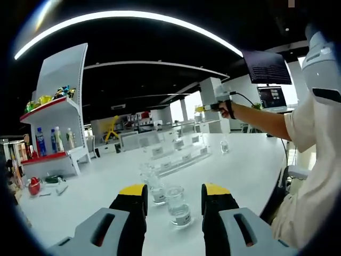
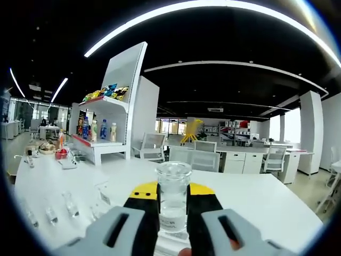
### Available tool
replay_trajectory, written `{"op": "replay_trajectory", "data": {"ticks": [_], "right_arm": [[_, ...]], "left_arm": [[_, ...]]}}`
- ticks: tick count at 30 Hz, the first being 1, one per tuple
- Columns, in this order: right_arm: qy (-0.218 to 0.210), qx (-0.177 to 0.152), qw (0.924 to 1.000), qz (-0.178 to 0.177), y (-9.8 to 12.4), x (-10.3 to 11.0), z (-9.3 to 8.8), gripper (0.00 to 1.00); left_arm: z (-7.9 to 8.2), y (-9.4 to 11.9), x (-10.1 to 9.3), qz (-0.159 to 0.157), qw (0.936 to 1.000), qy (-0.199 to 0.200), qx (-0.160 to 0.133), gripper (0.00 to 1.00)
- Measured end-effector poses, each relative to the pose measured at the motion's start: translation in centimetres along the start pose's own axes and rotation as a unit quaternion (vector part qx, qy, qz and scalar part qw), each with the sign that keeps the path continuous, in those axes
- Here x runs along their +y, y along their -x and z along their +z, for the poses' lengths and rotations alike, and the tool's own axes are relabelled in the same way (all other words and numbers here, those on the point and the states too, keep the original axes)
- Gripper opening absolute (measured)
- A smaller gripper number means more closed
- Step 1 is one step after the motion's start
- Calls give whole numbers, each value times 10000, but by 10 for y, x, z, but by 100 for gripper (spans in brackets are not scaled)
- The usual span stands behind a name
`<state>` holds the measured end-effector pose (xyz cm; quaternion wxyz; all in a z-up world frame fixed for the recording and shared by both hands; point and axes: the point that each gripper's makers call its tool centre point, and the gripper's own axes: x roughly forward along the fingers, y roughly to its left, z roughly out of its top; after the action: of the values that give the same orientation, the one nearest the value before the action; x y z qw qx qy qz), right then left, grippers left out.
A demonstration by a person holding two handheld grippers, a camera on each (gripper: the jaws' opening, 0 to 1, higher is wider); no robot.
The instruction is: Identify the label on the chemical reagent bottle, grasp the chemical reagent bottle, and place it in the designated position on the reagent rack
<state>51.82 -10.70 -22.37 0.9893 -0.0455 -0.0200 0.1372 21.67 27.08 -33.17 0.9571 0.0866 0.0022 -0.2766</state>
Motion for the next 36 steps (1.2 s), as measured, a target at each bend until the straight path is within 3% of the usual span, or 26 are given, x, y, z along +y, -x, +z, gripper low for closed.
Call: {"op": "replay_trajectory", "data": {"ticks": [12,36], "right_arm": [[-24,71,10000,-9,-22,0,-6,18],[-91,26,9999,-43,-53,-5,2,18]], "left_arm": [[-1,-4,4,10,10000,23,47,41],[-8,-8,6,-63,9998,86,168,41]]}}
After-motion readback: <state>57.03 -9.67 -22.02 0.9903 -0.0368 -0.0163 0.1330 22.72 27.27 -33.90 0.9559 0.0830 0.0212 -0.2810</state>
